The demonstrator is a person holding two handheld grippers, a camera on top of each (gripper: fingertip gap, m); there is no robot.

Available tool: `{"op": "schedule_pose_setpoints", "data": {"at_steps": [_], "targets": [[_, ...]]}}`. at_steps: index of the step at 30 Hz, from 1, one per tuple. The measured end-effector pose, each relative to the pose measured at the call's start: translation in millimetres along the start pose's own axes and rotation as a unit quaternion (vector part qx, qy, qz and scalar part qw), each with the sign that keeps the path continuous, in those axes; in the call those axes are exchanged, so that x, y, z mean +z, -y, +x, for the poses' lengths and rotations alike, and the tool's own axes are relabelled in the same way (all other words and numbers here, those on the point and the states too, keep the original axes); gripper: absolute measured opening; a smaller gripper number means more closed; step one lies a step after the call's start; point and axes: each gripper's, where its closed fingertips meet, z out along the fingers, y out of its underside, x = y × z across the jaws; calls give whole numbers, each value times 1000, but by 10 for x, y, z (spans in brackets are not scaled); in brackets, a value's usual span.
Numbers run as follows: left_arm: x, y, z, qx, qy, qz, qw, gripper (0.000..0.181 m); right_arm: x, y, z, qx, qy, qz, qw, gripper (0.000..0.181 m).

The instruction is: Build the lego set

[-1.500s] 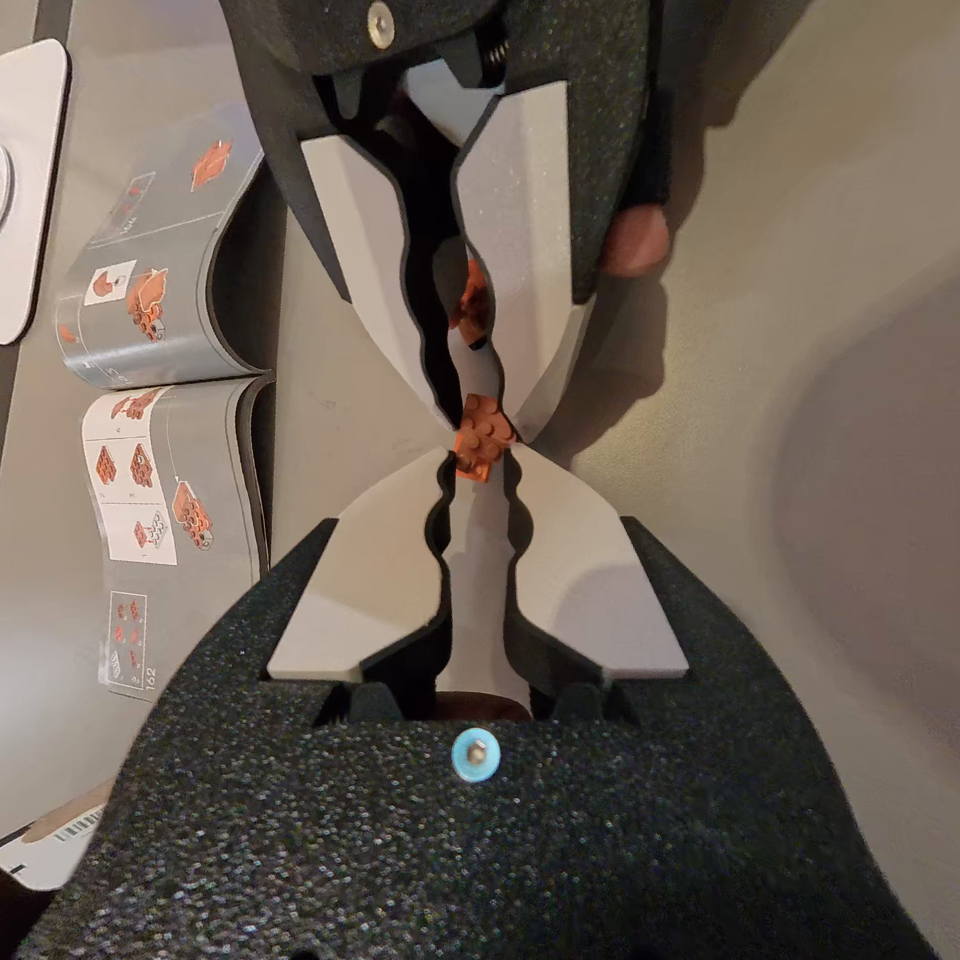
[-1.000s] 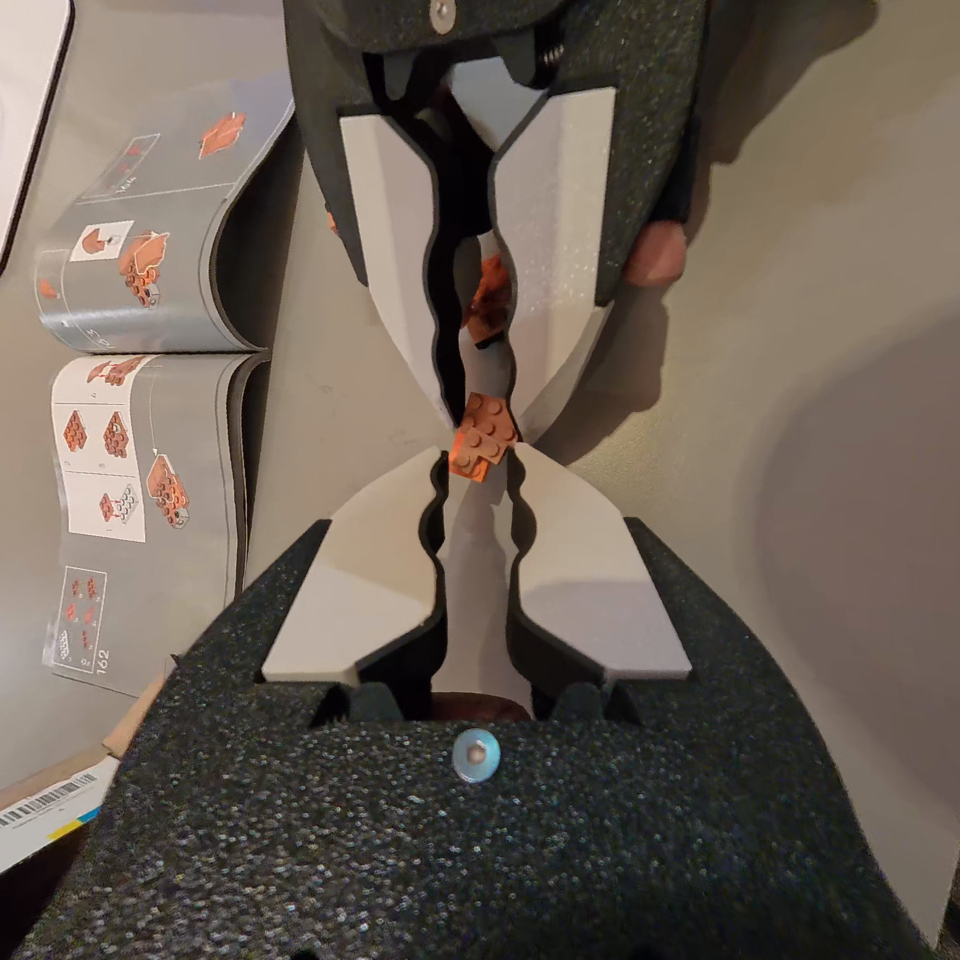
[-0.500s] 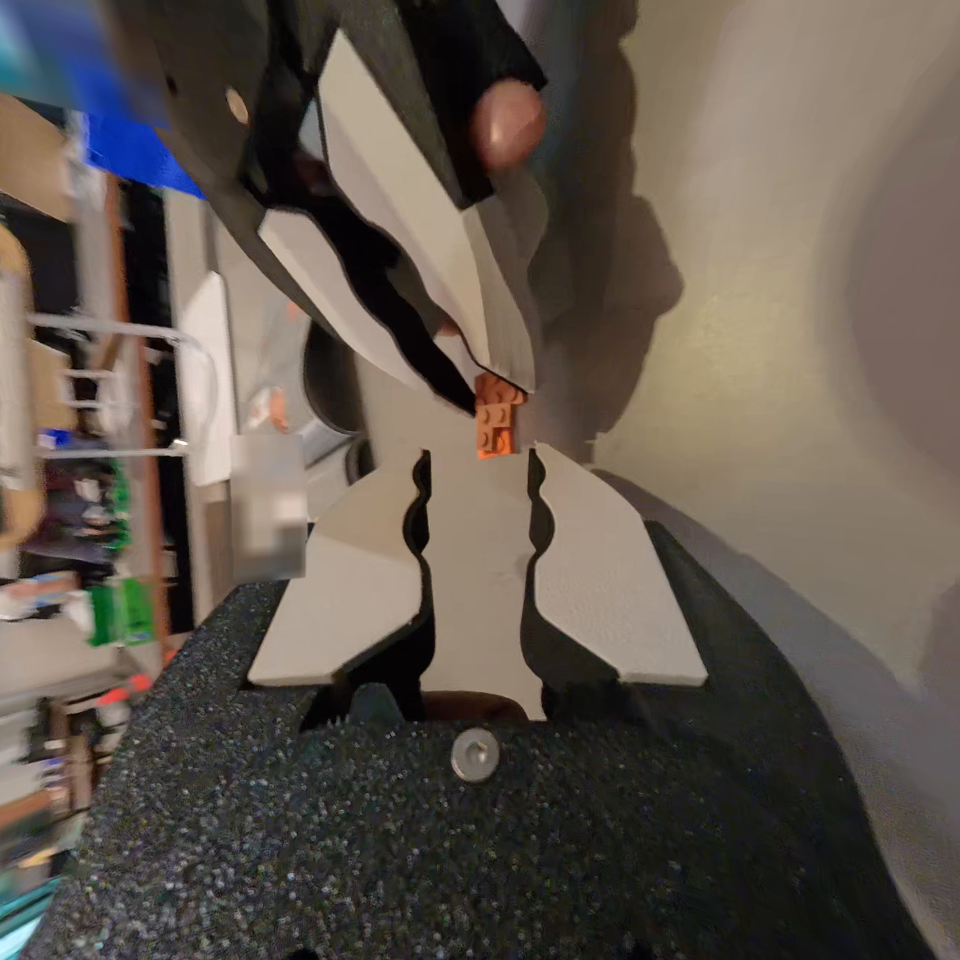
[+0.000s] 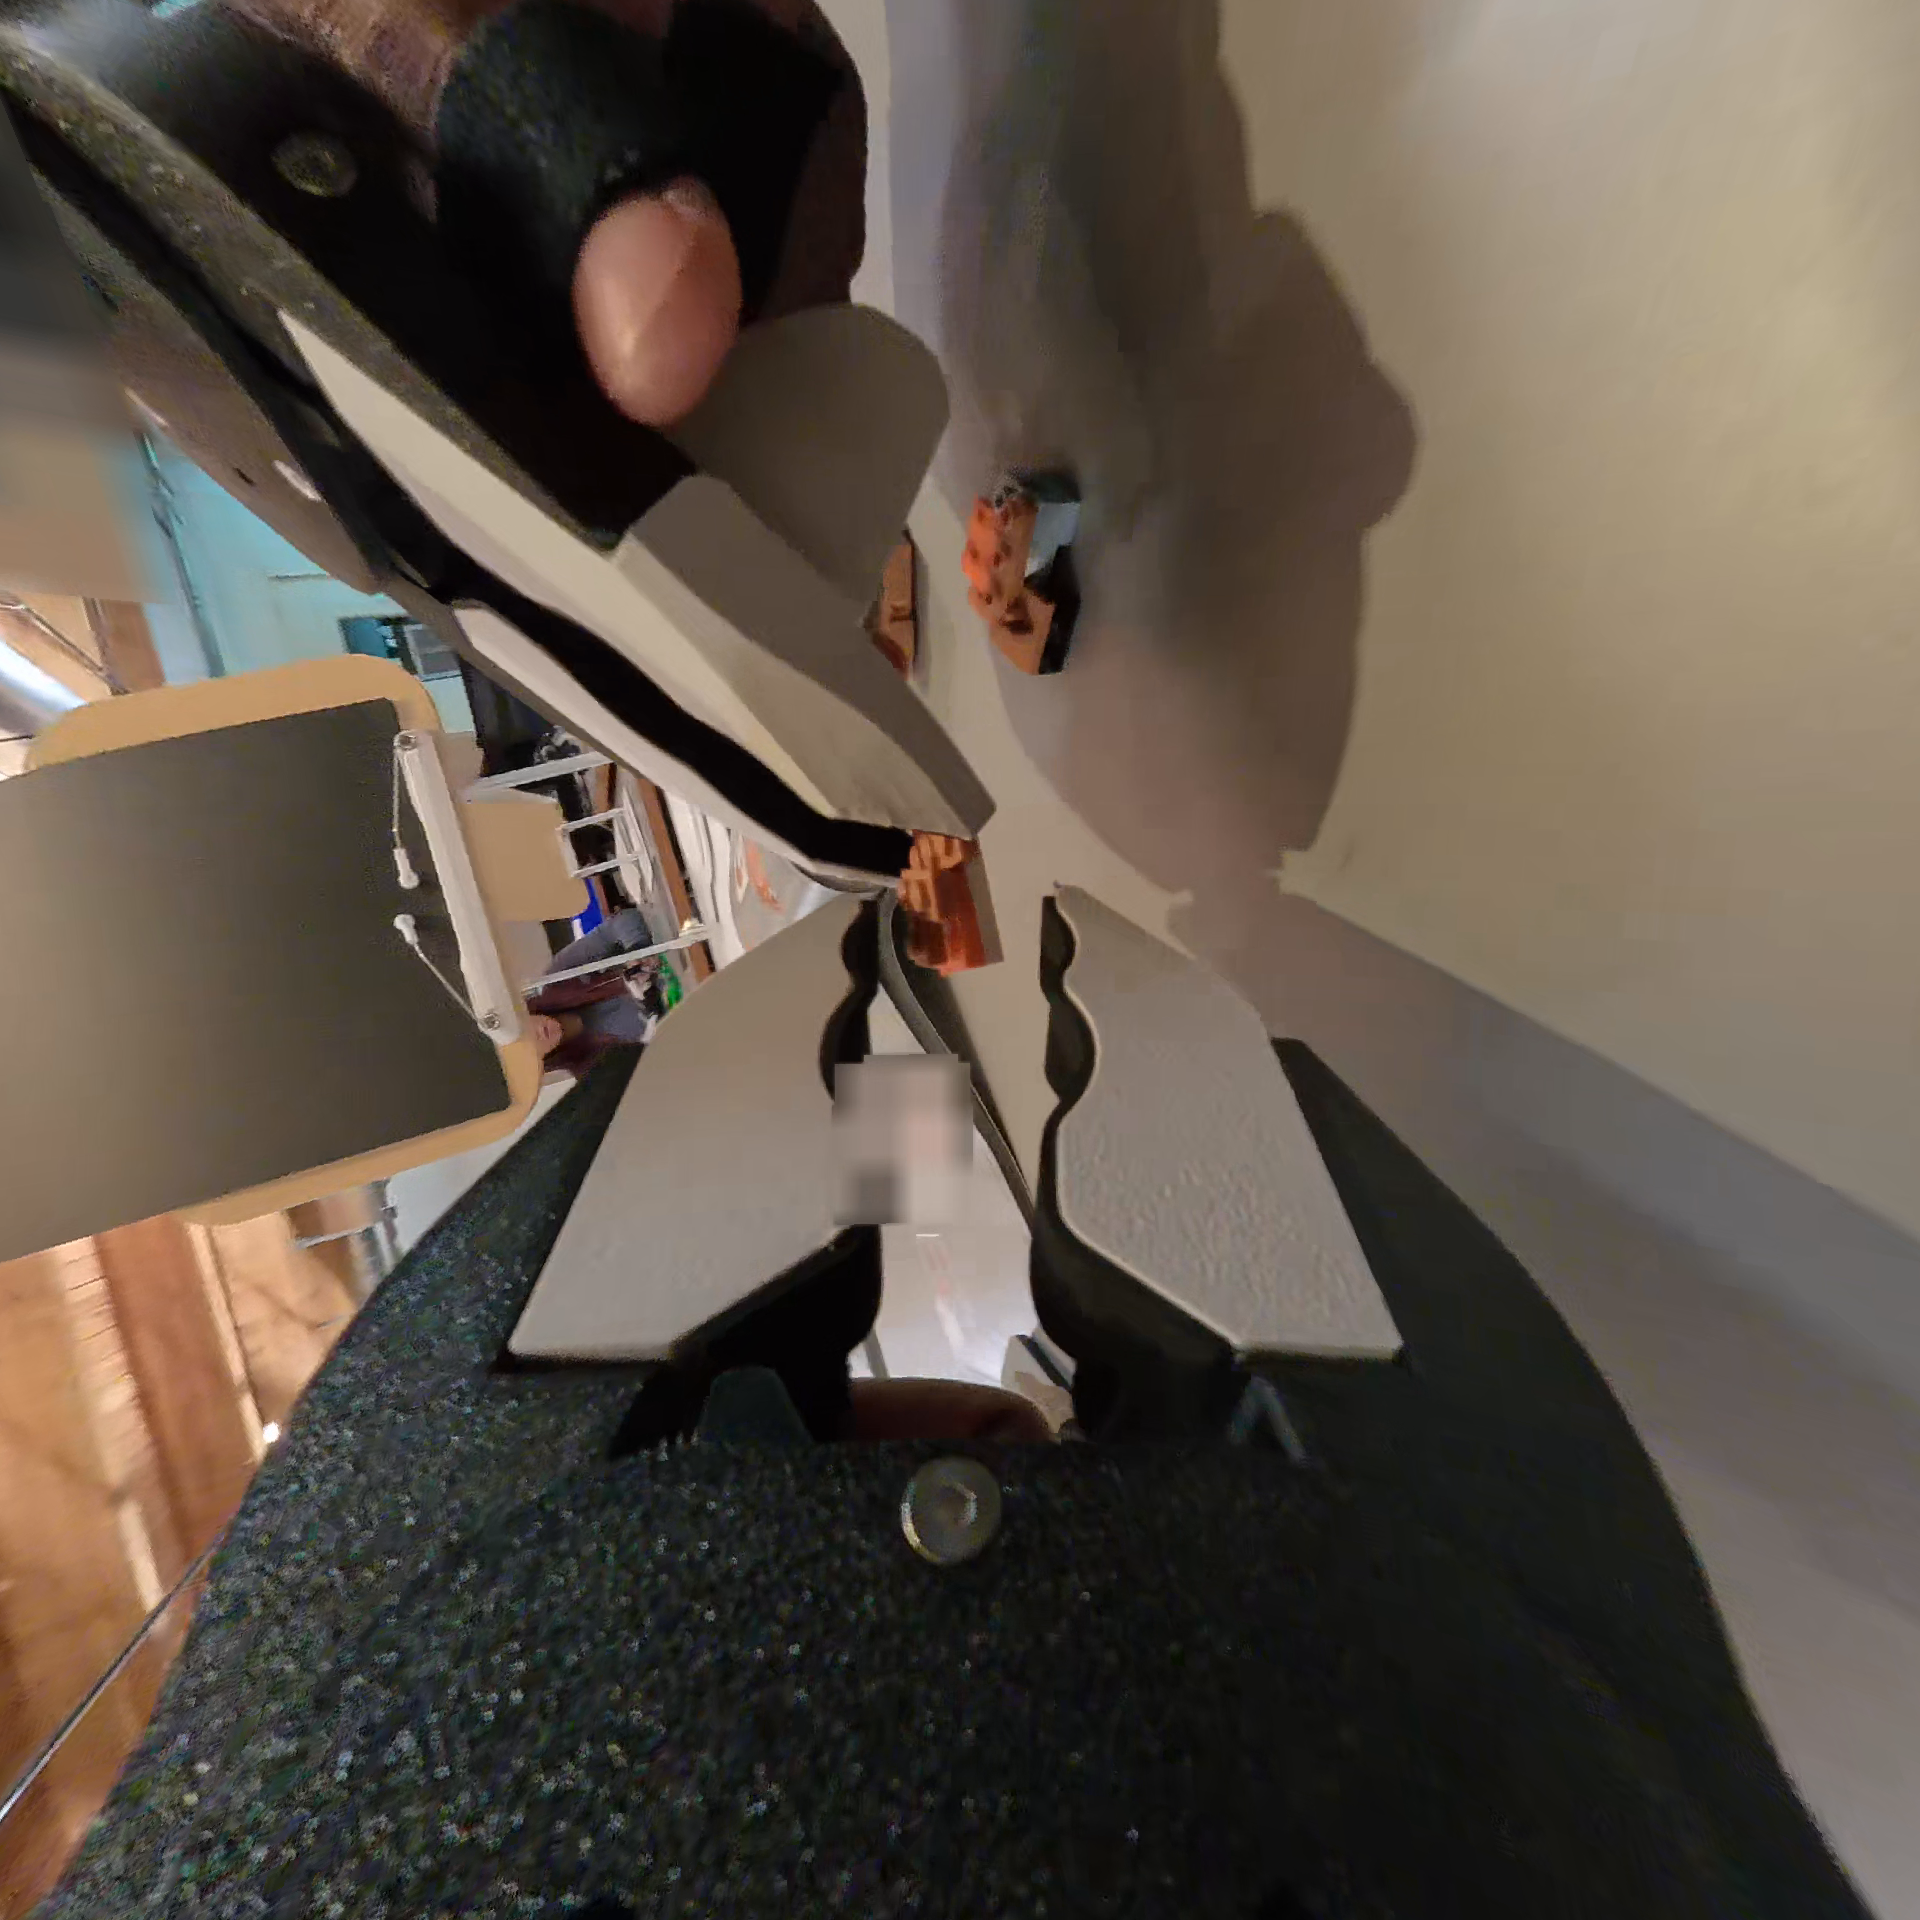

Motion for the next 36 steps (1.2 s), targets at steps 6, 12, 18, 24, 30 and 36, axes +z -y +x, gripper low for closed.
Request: {"op": "schedule_pose_setpoints", "data": {"at_steps": [6, 12, 18, 24, 30, 36], "targets": [[7, -56, -103, 17, 43, -30, 998, 15, -31, 51, 39, 1, -18, 9, 1000, 24], [14, -106, -191, 35, 87, -59, 994, 15, -65, 97, 93, 11, -35, 20, 999, 24], [1, -113, -249, 61, 124, -62, 988, 14, -87, 129, 107, 12, -43, 26, 999, 24], [-13, -109, -284, 68, 149, -55, 985, 13, -97, 145, 105, 9, -45, 27, 999, 24], [-41, -106, -314, 49, 156, -40, 986, 13, -112, 182, 87, 4, -46, 31, 998, 24], [-63, -116, -375, 19, 175, -31, 984, 13, -149, 244, 85, -9, -54, 42, 998, 25]]}}
